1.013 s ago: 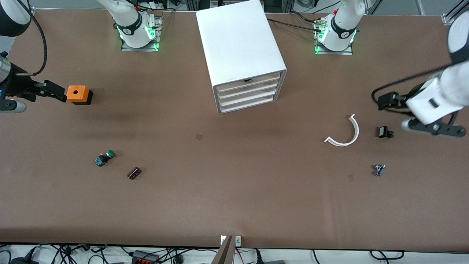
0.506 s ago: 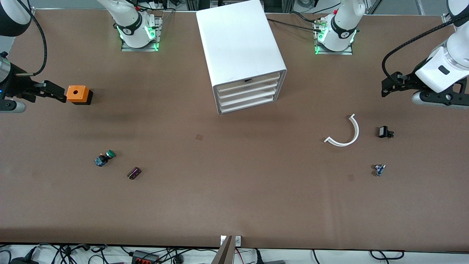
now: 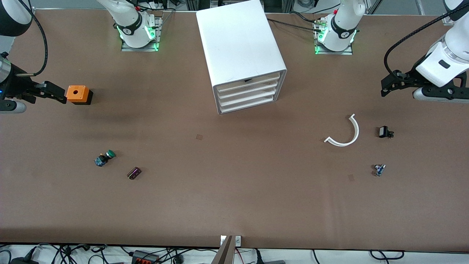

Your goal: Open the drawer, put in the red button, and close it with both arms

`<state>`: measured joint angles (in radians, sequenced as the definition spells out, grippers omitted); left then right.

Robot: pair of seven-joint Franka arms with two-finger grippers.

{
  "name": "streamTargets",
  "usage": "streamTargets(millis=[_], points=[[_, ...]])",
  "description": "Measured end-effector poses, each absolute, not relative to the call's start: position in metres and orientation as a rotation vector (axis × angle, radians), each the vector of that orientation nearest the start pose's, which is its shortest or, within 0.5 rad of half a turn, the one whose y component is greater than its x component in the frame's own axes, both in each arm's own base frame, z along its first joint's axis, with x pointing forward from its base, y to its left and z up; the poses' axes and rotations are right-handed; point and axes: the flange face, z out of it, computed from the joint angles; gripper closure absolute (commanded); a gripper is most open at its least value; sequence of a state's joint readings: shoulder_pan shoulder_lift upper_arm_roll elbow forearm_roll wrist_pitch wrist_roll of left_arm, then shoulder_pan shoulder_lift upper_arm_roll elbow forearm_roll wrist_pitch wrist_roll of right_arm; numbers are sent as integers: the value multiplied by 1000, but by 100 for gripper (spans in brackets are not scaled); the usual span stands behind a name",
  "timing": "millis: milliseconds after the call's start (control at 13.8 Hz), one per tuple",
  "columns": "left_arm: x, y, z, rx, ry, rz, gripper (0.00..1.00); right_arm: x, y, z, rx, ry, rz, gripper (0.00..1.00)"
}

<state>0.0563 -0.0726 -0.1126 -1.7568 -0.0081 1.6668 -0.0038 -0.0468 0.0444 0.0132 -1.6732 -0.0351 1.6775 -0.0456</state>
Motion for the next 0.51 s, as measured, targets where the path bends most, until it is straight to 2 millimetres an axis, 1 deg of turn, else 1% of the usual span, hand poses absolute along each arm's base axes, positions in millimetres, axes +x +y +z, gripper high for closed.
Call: streamTargets(millis=[145, 506], points=[[534, -36, 588, -3139, 91, 41, 0, 572, -23, 560, -3174, -27, 66, 0], [533, -36, 587, -3139, 89, 52, 0, 571, -23, 558, -3173, -26, 73, 0]])
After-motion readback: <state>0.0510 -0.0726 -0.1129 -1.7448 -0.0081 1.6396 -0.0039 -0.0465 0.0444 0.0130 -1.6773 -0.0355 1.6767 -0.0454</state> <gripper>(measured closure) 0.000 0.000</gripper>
